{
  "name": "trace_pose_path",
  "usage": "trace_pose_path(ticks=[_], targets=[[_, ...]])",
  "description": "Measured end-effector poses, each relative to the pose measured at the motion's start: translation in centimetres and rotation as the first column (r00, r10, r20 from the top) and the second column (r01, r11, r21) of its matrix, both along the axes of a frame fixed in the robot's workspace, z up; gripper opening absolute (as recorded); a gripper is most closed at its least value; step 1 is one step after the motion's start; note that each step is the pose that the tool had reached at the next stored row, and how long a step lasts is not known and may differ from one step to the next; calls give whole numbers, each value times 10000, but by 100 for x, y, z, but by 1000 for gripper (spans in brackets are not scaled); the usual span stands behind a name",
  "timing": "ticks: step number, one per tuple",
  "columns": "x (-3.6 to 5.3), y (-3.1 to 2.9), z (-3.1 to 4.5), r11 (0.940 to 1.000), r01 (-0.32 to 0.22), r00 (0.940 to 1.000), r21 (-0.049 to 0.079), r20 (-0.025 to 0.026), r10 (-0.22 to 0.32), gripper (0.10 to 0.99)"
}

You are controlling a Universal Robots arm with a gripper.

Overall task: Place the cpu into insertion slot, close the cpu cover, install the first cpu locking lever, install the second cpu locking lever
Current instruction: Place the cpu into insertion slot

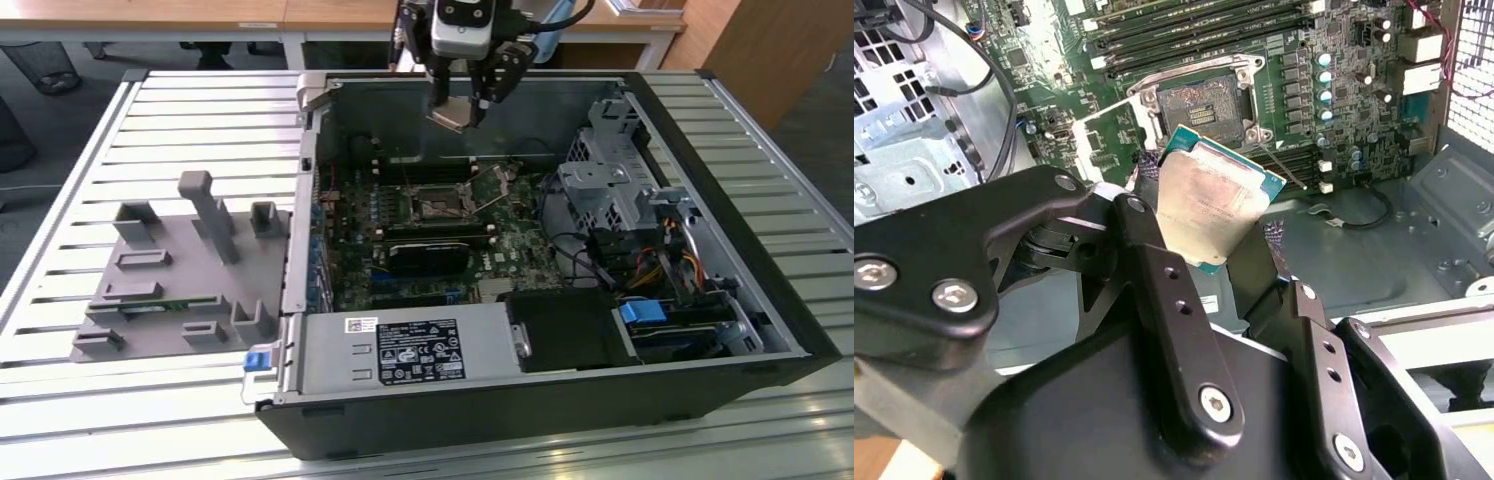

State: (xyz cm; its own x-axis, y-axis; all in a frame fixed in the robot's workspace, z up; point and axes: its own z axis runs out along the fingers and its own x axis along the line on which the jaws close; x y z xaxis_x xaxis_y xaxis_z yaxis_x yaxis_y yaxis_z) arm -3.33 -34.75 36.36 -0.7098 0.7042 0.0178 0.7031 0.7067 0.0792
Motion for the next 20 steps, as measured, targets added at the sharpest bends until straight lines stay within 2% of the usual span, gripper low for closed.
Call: trace_pose_path(ticks=[20], targets=[[0,0,-1,9971,763,9971,-11,1,-763,525]])
